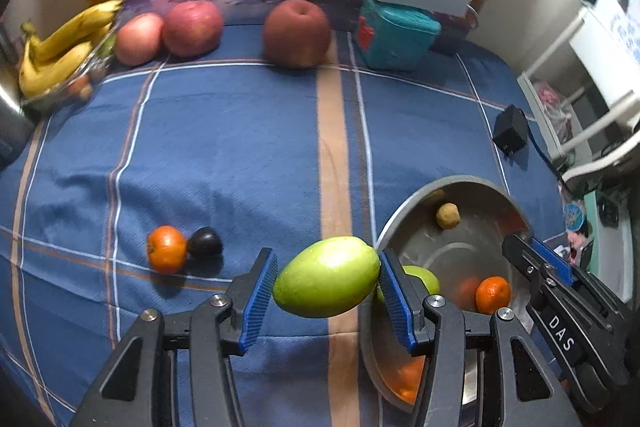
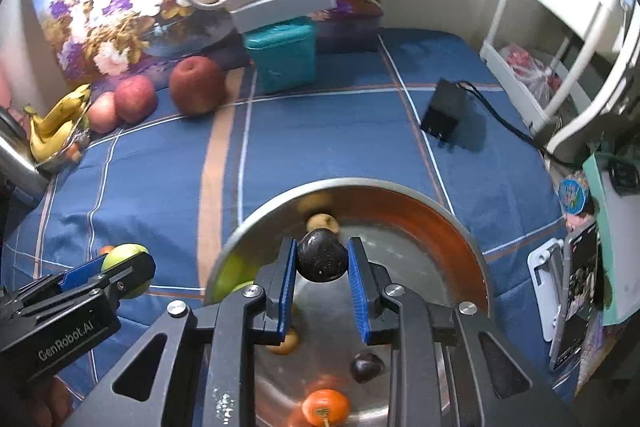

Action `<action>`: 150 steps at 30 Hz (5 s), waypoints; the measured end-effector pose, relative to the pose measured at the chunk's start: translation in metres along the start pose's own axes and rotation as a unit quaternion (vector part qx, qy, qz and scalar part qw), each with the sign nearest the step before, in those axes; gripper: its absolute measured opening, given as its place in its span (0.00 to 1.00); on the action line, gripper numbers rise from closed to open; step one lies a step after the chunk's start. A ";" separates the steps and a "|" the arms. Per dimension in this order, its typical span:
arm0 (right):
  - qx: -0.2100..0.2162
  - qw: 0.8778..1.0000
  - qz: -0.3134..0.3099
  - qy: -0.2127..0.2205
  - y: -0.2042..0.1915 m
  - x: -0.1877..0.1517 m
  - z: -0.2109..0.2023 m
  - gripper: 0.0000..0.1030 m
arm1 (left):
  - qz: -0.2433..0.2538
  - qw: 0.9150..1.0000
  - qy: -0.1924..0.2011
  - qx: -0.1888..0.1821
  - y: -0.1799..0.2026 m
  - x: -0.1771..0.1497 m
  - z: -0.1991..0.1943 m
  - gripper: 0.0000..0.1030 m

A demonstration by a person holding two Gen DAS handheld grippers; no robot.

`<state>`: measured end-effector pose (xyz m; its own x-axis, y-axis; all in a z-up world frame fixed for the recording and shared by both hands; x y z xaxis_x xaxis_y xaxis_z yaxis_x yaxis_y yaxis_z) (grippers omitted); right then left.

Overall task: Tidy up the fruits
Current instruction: 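Carry the green apple and black plum over the steel plate with both tools, then open the left tool to drop the apple while the right tool releases the plum, then move both open tools back from the plate toward the orange and plum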

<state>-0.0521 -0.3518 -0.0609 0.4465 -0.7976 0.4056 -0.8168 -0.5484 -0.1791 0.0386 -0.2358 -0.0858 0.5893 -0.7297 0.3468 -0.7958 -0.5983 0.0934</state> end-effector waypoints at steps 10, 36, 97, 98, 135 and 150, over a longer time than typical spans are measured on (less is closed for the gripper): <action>-0.021 0.999 0.041 -0.002 0.046 0.007 0.006 0.26 | 0.053 0.999 0.000 0.006 0.046 0.020 0.013 0.54; -0.028 0.998 0.054 -0.018 0.064 0.005 0.025 0.26 | 0.078 0.997 -0.005 0.009 0.074 0.033 0.040 0.54; -0.059 0.996 0.052 -0.037 0.076 -0.002 0.036 0.49 | 0.077 0.997 -0.009 -0.001 0.089 0.037 0.041 0.65; -0.057 0.996 0.052 -0.036 0.075 0.000 0.035 0.49 | 0.076 0.997 -0.006 0.001 0.087 0.037 0.039 0.66; -0.050 0.998 0.008 -0.037 0.049 -0.002 0.024 0.48 | -0.029 0.998 0.011 0.058 -0.012 -0.003 0.026 0.89; -0.058 0.998 -0.026 -0.017 0.043 -0.001 0.025 0.91 | 0.009 0.994 0.028 0.108 -0.012 -0.002 0.024 1.00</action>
<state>-0.0788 -0.3807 -0.0910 0.5007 -0.7774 0.3807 -0.8277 -0.5587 -0.0525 0.0504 -0.2350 -0.1099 0.5620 -0.7243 0.3994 -0.7537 -0.6474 -0.1134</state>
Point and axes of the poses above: each gripper's, at about its wrist camera, not at the fingertips, and z roughly the way its jaws point, y to its right, x to its top, the point moved 9 cm from there along z, roughly the way its jaws point, and after that the axes turned 15 degrees about z, right-handed, at the moved point
